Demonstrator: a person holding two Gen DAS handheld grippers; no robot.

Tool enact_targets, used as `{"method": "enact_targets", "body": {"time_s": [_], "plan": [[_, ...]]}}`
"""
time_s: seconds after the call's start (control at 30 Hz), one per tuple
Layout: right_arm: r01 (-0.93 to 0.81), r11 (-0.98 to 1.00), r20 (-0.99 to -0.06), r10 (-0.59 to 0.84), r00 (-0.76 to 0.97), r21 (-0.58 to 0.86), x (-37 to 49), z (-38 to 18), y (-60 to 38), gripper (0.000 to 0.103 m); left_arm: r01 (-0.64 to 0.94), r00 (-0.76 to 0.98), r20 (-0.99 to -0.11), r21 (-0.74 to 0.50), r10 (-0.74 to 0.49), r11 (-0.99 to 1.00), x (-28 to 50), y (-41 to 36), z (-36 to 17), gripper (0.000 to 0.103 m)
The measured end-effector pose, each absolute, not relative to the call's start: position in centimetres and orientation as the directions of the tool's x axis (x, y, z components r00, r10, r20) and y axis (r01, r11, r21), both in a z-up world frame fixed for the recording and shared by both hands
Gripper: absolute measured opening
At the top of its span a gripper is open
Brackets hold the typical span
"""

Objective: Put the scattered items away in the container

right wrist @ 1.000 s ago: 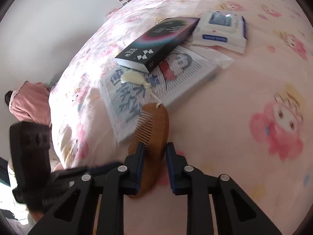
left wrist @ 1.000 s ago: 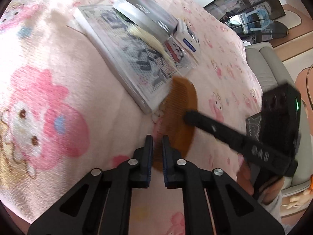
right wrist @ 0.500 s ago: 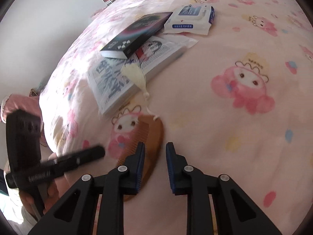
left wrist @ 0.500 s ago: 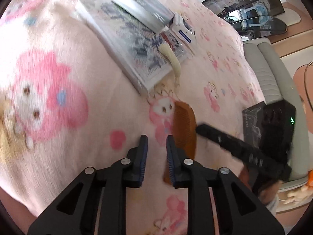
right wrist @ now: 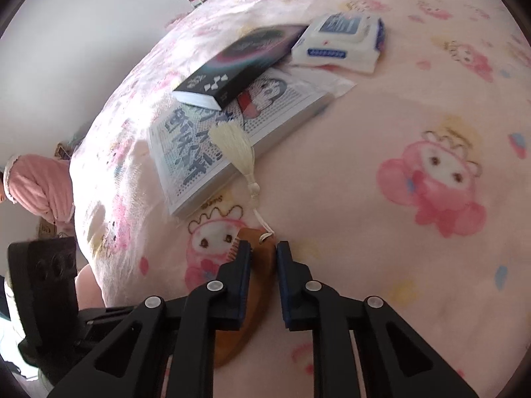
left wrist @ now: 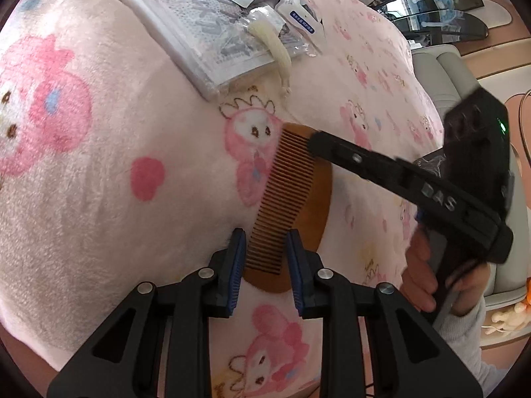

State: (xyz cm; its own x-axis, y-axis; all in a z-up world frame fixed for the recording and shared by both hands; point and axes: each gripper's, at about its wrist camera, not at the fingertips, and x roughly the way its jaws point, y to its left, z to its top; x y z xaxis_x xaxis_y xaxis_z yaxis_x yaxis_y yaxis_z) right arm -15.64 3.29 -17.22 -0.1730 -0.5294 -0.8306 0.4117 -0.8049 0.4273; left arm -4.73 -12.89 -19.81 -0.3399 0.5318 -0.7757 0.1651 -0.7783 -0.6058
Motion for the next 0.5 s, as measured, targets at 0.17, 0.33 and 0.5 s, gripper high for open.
{"method": "enact_targets", "body": {"time_s": [0.17, 0.33, 0.5], "plan": [[0.355, -0.836, -0.831, -0.510, -0.223, 0.418, -14.1, -16.8, 6.2, 0.011, 0.148, -0.334, -0.794, -0.577, 0.508, -0.804, -5.4, -11.8, -19.7, 0.024], [0.283, -0.873, -0.845, -0.468, -0.258, 0.397, -10.9, -16.9, 10.1, 0.005, 0.144, -0.330, -0.804, -0.561, 0.495, -0.815, -5.3, -11.4, -19.2, 0.024], [0.255, -0.874, -0.856, -0.468, -0.220, 0.413, -9.0, -17.3, 12.2, 0.005, 0.147, -0.326, -0.810, -0.553, 0.488, -0.820, -4.9, -11.3, -18.7, 0.024]]}}
